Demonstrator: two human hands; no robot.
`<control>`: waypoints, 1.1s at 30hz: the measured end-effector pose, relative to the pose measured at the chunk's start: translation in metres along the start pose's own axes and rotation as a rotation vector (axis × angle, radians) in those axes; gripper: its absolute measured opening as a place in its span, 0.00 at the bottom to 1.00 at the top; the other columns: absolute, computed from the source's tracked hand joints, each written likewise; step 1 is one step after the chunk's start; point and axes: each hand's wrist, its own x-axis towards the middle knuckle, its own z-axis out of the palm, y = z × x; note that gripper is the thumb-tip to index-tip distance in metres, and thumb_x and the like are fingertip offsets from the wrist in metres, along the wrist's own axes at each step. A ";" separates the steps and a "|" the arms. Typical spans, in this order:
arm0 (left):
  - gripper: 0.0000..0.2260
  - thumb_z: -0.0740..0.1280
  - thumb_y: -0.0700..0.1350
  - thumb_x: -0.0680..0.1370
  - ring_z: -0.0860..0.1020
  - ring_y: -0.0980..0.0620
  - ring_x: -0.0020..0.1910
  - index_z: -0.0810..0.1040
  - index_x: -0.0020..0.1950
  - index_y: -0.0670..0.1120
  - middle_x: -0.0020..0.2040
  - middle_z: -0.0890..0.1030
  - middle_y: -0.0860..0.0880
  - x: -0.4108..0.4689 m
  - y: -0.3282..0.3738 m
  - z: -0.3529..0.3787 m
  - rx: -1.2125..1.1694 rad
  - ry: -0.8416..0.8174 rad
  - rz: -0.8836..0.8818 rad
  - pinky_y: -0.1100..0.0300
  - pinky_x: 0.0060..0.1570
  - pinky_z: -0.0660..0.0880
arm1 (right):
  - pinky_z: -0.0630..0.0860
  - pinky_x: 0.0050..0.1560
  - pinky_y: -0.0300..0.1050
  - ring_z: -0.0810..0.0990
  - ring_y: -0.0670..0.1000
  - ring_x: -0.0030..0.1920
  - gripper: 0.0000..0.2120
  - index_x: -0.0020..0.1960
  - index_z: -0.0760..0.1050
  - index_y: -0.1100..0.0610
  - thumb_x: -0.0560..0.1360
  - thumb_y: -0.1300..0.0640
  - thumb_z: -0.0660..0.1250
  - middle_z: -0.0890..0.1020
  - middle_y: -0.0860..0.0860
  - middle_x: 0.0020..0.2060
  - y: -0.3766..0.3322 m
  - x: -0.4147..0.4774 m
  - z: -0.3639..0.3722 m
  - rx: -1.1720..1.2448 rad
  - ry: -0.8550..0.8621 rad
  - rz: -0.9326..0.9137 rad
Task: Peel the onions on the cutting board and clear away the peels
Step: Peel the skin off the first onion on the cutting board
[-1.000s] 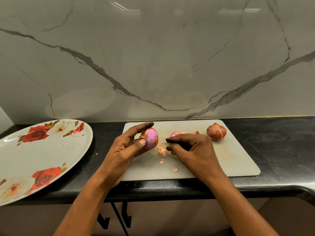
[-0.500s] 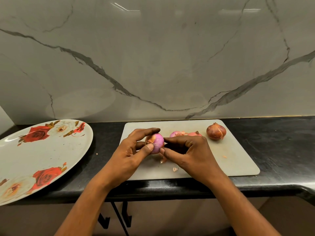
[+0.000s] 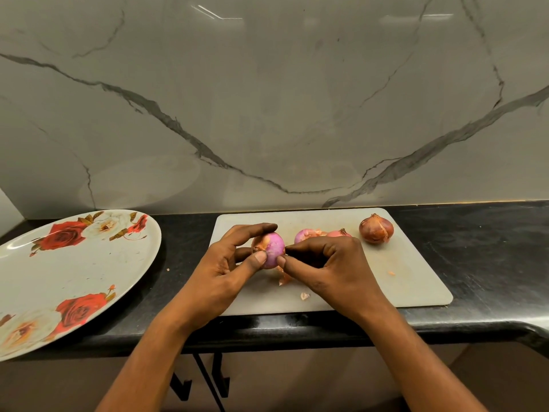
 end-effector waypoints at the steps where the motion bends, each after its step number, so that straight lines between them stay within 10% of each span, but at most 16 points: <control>1: 0.20 0.65 0.38 0.84 0.81 0.46 0.67 0.76 0.75 0.53 0.71 0.77 0.52 0.000 0.001 0.000 0.001 -0.005 -0.001 0.48 0.69 0.77 | 0.85 0.44 0.56 0.88 0.50 0.42 0.04 0.52 0.90 0.51 0.77 0.56 0.78 0.89 0.44 0.40 0.001 0.000 0.000 0.009 -0.004 0.008; 19: 0.20 0.63 0.43 0.81 0.80 0.36 0.67 0.77 0.74 0.47 0.69 0.79 0.41 0.002 -0.005 -0.006 -0.415 0.037 -0.093 0.46 0.65 0.80 | 0.87 0.46 0.53 0.89 0.47 0.40 0.07 0.48 0.89 0.54 0.78 0.64 0.74 0.89 0.45 0.39 0.004 0.001 -0.001 0.033 0.113 0.078; 33: 0.21 0.66 0.44 0.80 0.78 0.46 0.70 0.75 0.74 0.50 0.69 0.80 0.49 0.000 -0.005 -0.004 -0.222 0.040 -0.047 0.47 0.66 0.78 | 0.87 0.51 0.49 0.88 0.43 0.48 0.11 0.56 0.88 0.51 0.78 0.63 0.73 0.89 0.42 0.47 0.006 0.001 0.000 -0.045 0.112 0.032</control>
